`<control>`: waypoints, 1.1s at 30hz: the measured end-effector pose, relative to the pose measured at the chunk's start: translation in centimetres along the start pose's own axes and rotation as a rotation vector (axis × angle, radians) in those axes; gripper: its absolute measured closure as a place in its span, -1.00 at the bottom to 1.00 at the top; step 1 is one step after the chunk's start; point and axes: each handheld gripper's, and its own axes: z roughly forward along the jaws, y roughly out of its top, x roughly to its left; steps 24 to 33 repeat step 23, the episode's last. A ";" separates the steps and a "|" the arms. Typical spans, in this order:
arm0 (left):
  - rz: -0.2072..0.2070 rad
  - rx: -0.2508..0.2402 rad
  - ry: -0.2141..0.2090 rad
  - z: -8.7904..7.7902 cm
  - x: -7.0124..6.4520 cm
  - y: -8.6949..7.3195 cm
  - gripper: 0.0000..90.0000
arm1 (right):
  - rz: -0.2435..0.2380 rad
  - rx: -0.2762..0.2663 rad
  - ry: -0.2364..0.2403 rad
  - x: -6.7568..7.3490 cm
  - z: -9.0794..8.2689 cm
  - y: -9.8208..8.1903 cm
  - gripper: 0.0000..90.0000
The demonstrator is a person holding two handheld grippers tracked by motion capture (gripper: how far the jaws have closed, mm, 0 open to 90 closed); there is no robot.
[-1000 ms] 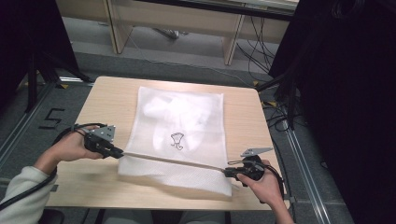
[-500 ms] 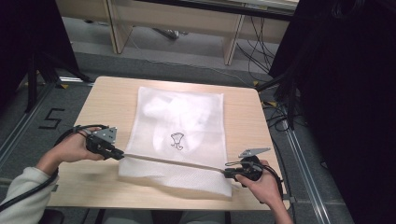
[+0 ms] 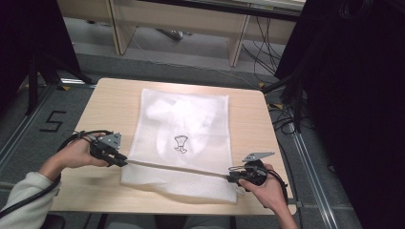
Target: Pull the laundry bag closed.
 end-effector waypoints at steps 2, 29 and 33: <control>-0.015 -0.026 0.005 -0.2 0.0 0.0 0.45 | 0.025 0.005 0.005 0.1 -0.4 0.1 0.46; -0.150 -0.339 0.212 -1.7 -1.5 -3.7 -0.62 | 0.069 -0.286 -0.188 -1.8 -2.7 0.0 -0.08; -0.150 -0.339 0.212 -1.7 -1.5 -3.7 -0.62 | 0.069 -0.286 -0.188 -1.8 -2.7 0.0 -0.08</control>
